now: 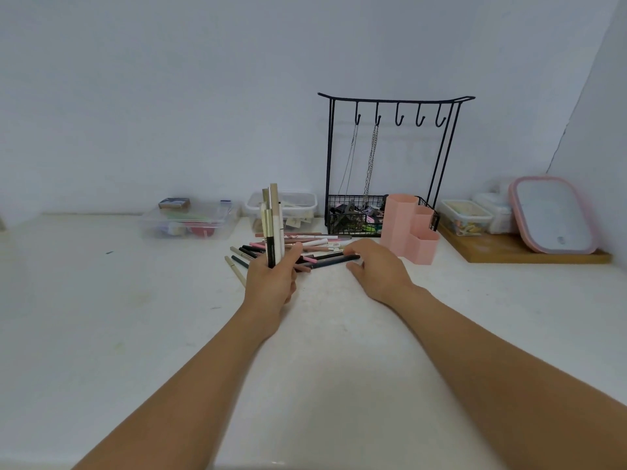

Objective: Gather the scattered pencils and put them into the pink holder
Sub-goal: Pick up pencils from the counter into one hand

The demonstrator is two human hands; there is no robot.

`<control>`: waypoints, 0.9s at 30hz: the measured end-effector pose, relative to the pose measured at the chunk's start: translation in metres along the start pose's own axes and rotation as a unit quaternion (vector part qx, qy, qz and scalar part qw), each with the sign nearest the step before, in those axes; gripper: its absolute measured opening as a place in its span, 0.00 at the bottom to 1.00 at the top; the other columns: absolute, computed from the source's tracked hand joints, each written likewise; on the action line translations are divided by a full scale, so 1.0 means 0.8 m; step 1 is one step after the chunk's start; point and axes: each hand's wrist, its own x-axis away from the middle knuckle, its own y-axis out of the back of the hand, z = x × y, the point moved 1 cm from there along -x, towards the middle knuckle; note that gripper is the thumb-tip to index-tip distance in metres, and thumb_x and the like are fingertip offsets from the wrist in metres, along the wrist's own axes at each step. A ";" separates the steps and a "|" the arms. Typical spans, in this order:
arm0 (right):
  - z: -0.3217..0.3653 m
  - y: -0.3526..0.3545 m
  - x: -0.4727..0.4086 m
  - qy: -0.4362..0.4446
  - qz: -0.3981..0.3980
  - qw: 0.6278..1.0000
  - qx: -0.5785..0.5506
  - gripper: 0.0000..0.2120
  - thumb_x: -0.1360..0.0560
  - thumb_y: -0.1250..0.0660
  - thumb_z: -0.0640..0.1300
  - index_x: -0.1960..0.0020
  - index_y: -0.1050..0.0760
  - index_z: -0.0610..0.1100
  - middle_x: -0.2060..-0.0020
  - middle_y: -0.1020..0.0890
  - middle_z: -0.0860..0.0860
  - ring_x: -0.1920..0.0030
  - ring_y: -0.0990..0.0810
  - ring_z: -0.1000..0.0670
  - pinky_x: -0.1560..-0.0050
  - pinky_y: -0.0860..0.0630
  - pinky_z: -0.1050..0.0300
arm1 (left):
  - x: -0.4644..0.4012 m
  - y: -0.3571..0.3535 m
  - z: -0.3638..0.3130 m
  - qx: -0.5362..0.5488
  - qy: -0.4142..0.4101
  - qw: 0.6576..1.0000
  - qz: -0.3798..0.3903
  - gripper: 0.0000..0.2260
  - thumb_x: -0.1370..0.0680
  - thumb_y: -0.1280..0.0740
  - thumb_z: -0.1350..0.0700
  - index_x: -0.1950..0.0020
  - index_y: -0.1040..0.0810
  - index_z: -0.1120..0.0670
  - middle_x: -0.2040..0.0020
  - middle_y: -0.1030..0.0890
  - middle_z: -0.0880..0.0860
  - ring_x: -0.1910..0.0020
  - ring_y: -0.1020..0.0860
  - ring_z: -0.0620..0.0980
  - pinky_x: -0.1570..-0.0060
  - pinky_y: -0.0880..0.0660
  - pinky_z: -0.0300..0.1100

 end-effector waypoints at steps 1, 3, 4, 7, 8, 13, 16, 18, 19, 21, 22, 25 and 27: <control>0.001 -0.002 -0.004 0.014 0.006 1.000 0.009 0.10 0.21 0.35 0.45 0.40 0.23 0.51 0.43 0.21 0.53 0.48 0.23 0.48 0.49 0.26 0.53 | 0.000 -0.001 0.000 0.001 -0.002 1.000 0.007 0.13 0.20 0.30 0.50 0.57 0.21 0.58 0.76 0.30 0.48 0.78 0.39 0.44 0.76 0.43 0.39; 0.001 -0.001 -0.009 0.034 0.015 0.999 0.023 0.08 0.21 0.36 0.46 0.42 0.23 0.52 0.44 0.21 0.54 0.47 0.23 0.49 0.49 0.25 0.52 | 0.002 -0.002 -0.001 0.007 -0.002 1.000 0.013 0.13 0.20 0.30 0.50 0.61 0.24 0.55 0.77 0.31 0.46 0.78 0.39 0.44 0.75 0.43 0.39; 0.000 -0.001 -0.011 0.038 0.020 0.999 0.030 0.08 0.20 0.36 0.46 0.43 0.23 0.52 0.44 0.21 0.54 0.47 0.23 0.49 0.49 0.24 0.51 | 0.002 -0.002 -0.002 0.011 -0.001 1.000 0.014 0.13 0.19 0.30 0.51 0.62 0.25 0.54 0.77 0.32 0.46 0.78 0.39 0.44 0.75 0.43 0.39; -0.004 0.002 -0.012 0.040 0.029 0.997 0.056 0.06 0.20 0.36 0.47 0.44 0.23 0.52 0.46 0.21 0.53 0.48 0.22 0.47 0.49 0.23 0.49 | 0.002 -0.002 -0.001 0.016 0.001 1.000 0.015 0.12 0.20 0.30 0.50 0.59 0.21 0.56 0.75 0.32 0.48 0.78 0.40 0.44 0.77 0.43 0.37; -0.005 0.003 -0.012 0.035 0.030 0.997 0.060 0.07 0.20 0.37 0.48 0.44 0.23 0.51 0.47 0.20 0.52 0.49 0.22 0.47 0.49 0.23 0.49 | 0.002 -0.002 -0.001 0.016 0.002 1.000 0.016 0.12 0.20 0.30 0.50 0.56 0.20 0.58 0.76 0.32 0.48 0.78 0.40 0.44 0.77 0.43 0.37; -0.017 0.019 -0.013 0.020 0.042 0.998 0.053 0.06 0.21 0.33 0.43 0.48 0.17 0.48 0.51 0.18 0.52 0.50 0.22 0.49 0.49 0.23 0.50 | 0.003 -0.002 -0.001 0.024 0.001 1.000 0.011 0.14 0.20 0.30 0.50 0.64 0.23 0.53 0.75 0.29 0.50 0.78 0.38 0.44 0.78 0.42 0.36; -0.041 0.034 -0.009 0.000 0.056 0.998 0.026 0.04 0.24 0.30 0.39 0.54 0.17 0.45 0.55 0.18 0.51 0.55 0.22 0.50 0.54 0.26 0.58 | 0.005 -0.002 -0.003 0.010 0.001 1.000 0.004 0.15 0.20 0.30 0.50 0.65 0.25 0.52 0.76 0.27 0.48 0.78 0.36 0.44 0.77 0.40 0.37; -0.053 0.047 -0.002 -0.030 0.046 0.998 -0.026 0.06 0.24 0.30 0.37 0.57 0.19 0.47 0.59 0.19 0.52 0.57 0.23 0.50 0.60 0.31 0.64 | 0.007 -0.002 -0.004 0.004 -0.001 1.000 0.006 0.14 0.20 0.30 0.49 0.64 0.25 0.52 0.77 0.27 0.48 0.78 0.36 0.44 0.76 0.40 0.38; -0.054 0.054 0.001 -0.051 0.034 0.996 -0.068 0.07 0.24 0.30 0.37 0.57 0.20 0.47 0.59 0.20 0.52 0.58 0.24 0.51 0.61 0.32 0.64 | 0.008 -0.002 -0.005 0.003 -0.004 1.000 0.007 0.14 0.21 0.29 0.49 0.63 0.25 0.52 0.77 0.28 0.47 0.78 0.36 0.45 0.75 0.40 0.39; -0.045 0.063 0.005 -0.091 0.016 0.977 -0.191 0.05 0.22 0.32 0.37 0.54 0.21 0.45 0.60 0.20 0.49 0.60 0.24 0.51 0.63 0.29 0.63 | 0.009 -0.003 -0.005 -0.001 -0.012 1.000 0.014 0.12 0.22 0.28 0.49 0.61 0.25 0.52 0.79 0.29 0.45 0.78 0.37 0.45 0.75 0.40 0.39; -0.030 0.064 0.007 -0.100 0.016 0.958 -0.267 0.04 0.22 0.33 0.36 0.52 0.21 0.43 0.61 0.20 0.48 0.62 0.23 0.51 0.64 0.26 0.62 | 0.010 -0.004 -0.006 -0.004 -0.019 1.000 0.018 0.12 0.22 0.27 0.49 0.60 0.24 0.53 0.79 0.28 0.45 0.78 0.37 0.45 0.75 0.40 0.39; 0.029 0.048 0.013 -0.090 0.028 0.880 -0.465 0.03 0.23 0.32 0.34 0.51 0.21 0.40 0.64 0.19 0.45 0.68 0.22 0.52 0.68 0.23 0.63 | 0.009 -0.003 -0.004 -0.010 -0.043 0.999 0.022 0.11 0.24 0.26 0.50 0.60 0.23 0.53 0.77 0.26 0.45 0.78 0.36 0.44 0.76 0.39 0.37; 0.064 0.030 0.019 -0.082 0.034 0.839 -0.537 0.03 0.23 0.31 0.34 0.50 0.21 0.39 0.65 0.19 0.46 0.68 0.22 0.53 0.69 0.25 0.63 | 0.006 -0.002 -0.002 -0.002 -0.050 0.999 0.020 0.10 0.25 0.25 0.50 0.57 0.20 0.54 0.76 0.27 0.46 0.78 0.35 0.44 0.77 0.39 0.37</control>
